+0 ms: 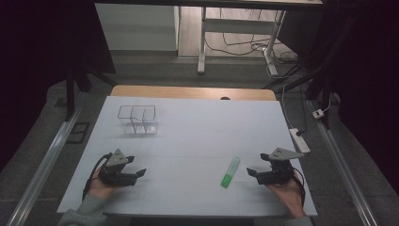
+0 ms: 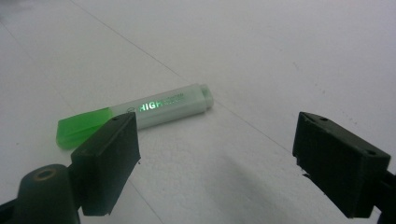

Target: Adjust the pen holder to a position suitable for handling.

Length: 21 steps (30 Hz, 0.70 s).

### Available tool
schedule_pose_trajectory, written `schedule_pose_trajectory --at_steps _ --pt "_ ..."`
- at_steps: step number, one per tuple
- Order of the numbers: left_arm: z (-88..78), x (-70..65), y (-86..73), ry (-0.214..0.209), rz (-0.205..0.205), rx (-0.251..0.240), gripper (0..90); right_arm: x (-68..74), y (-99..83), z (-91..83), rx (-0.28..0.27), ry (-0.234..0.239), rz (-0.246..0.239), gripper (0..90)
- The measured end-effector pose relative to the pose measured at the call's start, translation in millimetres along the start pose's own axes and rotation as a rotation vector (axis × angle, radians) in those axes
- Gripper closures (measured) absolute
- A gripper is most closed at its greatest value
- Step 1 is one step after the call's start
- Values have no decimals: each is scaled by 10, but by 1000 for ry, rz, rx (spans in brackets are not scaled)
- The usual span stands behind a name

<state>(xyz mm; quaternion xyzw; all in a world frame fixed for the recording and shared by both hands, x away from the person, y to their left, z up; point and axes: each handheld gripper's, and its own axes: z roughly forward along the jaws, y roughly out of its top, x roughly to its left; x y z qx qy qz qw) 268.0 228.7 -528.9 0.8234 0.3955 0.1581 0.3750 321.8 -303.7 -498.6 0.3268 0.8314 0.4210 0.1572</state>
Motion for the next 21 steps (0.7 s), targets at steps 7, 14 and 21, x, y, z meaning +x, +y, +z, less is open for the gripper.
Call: schedule_pose_trajectory --at_steps 7,14,21 --pt "-6 1 -1 1 0 -2 285 -2 -3 1 3 -4 6 150" --pt "-4 5 0 2 -1 -2 284 5 -6 8 11 -5 -6 158" --pt "-7 3 3 4 0 -2 285 11 -15 25 14 -3 -11 159"
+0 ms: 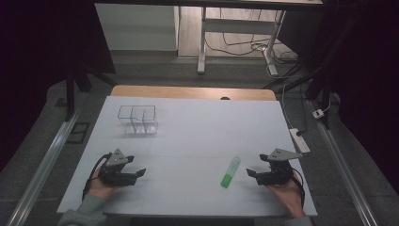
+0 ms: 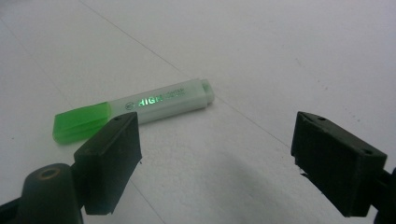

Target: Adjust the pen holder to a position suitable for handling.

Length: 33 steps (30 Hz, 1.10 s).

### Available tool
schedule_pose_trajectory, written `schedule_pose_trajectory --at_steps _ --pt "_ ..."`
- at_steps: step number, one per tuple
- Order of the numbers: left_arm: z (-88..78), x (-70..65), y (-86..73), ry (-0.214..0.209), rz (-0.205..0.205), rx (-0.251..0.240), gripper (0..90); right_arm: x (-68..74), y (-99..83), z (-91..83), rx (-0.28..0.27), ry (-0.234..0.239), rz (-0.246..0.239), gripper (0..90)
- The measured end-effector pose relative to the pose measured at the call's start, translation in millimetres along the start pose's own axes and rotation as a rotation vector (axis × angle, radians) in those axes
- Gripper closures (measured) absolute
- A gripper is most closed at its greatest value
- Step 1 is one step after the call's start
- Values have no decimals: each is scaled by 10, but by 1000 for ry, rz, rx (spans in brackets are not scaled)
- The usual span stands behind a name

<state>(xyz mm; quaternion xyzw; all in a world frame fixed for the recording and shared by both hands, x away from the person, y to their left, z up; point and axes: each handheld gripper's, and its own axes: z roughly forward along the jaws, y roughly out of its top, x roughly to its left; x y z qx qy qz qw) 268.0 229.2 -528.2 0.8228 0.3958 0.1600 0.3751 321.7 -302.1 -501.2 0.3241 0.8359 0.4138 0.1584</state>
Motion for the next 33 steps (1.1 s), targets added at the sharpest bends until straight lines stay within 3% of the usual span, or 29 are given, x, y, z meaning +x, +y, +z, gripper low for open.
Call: schedule_pose_trajectory --at_steps 9,10,17,26,33 --pt "-16 16 31 17 -21 -7 284 2 -12 -4 2 5 -7 166" --pt "-10 16 57 34 -20 0 284 2 -22 -16 -2 3 -7 167" --pt "-14 33 158 33 -27 14 285 -26 -57 -36 -25 4 12 170" --pt "-98 264 279 70 -74 2 292 -15 -66 -53 -39 5 20 175" --pt "-74 373 310 74 -97 3 296 -29 -65 -61 -36 -11 24 175"
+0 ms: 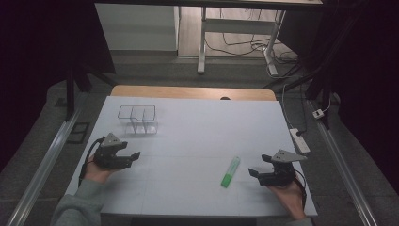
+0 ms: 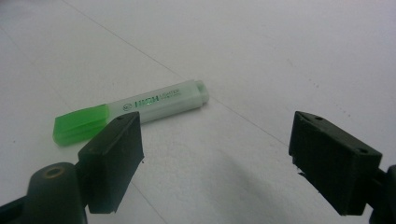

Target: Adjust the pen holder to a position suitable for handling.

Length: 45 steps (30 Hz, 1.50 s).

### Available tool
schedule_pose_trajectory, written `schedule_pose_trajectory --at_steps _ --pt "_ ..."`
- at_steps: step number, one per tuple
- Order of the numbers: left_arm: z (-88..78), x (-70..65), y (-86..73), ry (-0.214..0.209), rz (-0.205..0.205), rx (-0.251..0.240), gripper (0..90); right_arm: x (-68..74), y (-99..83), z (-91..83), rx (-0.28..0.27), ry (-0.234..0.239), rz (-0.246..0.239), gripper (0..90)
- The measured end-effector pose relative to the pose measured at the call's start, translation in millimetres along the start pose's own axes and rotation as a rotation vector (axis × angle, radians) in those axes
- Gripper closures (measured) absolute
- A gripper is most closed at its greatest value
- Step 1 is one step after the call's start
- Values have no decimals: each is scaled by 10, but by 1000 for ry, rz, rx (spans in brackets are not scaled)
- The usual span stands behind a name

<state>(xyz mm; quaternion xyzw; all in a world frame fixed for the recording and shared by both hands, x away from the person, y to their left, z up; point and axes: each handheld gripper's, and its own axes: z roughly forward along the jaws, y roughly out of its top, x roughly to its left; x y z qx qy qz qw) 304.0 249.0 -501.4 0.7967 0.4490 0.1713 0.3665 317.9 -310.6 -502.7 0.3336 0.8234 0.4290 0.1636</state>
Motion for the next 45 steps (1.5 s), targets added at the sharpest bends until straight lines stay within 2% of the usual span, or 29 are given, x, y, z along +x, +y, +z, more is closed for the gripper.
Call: schedule_pose_trajectory --at_steps 7,10,11,12,16,21,22,23,24,28,30,34,41,45 --pt "-47 177 77 40 -23 -2 297 13 -6 13 4 9 -6 175" --pt "-72 318 126 67 -33 5 298 -3 -6 25 7 11 -6 174" --pt "-72 318 126 67 -33 5 298 -3 -8 30 4 11 -3 174" --pt "-76 389 136 77 -46 5 299 -2 -8 32 6 10 -3 175" --pt "-64 487 136 95 -70 5 299 1 -13 38 1 10 2 174" --pt "-34 686 157 127 -113 10 313 -11 -12 25 7 2 5 174" --pt "-34 686 157 127 -113 10 316 -11 -13 24 7 1 6 174" --pt "-27 752 173 135 -121 16 317 -12 -13 23 7 1 6 174" --pt "-27 752 173 135 -121 16 320 -12 -13 23 7 1 6 174" --pt "-19 893 198 156 -145 23 354 -12 -17 30 -1 7 13 174" --pt "-10 911 203 163 -145 29 355 -12 -19 31 -6 9 15 174" --pt "21 988 234 176 -143 36 392 -17 -22 28 -9 9 21 175" --pt "126 1081 269 173 -136 48 466 -26 -20 44 -6 16 29 174" --pt "169 1129 296 165 -160 36 581 -23 -22 40 -2 15 28 175"
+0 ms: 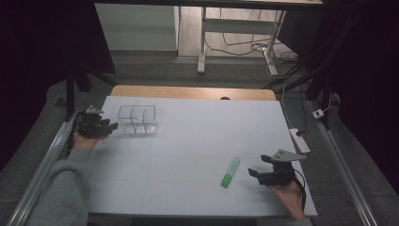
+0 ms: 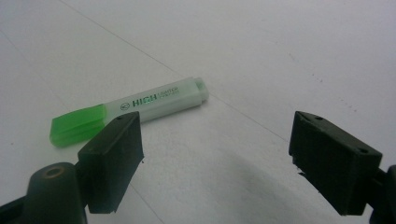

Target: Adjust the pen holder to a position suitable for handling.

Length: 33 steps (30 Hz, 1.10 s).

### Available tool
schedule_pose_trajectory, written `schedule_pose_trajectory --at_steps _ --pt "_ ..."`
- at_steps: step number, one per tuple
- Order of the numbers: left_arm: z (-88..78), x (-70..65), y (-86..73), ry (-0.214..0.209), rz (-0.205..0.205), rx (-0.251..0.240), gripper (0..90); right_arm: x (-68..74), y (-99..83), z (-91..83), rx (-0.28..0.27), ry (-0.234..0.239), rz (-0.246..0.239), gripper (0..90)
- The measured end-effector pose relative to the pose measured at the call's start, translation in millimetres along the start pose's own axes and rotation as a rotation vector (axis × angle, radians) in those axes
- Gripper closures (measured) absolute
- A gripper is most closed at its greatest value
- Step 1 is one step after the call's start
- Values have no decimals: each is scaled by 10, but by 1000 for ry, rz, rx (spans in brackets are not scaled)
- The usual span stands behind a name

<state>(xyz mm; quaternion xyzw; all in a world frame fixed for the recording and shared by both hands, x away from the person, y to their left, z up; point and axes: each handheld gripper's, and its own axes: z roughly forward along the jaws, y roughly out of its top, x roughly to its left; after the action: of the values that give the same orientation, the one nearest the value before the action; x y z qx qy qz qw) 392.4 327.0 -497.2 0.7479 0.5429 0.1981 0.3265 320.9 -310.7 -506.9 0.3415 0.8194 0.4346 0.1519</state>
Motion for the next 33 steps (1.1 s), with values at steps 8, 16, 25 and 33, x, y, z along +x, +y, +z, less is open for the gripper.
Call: schedule_pose_trajectory --at_steps 8,16,25,33 --pt "93 27 78 3 18 9 882 -24 -2 -7 -11 7 23 175" --pt "217 100 126 -23 -4 16 892 -30 -4 1 -4 10 24 174" --pt "361 71 141 -65 -47 -6 891 -32 -6 8 0 9 21 174" --pt "438 91 123 -74 -68 7 891 -32 -7 4 3 0 18 174"
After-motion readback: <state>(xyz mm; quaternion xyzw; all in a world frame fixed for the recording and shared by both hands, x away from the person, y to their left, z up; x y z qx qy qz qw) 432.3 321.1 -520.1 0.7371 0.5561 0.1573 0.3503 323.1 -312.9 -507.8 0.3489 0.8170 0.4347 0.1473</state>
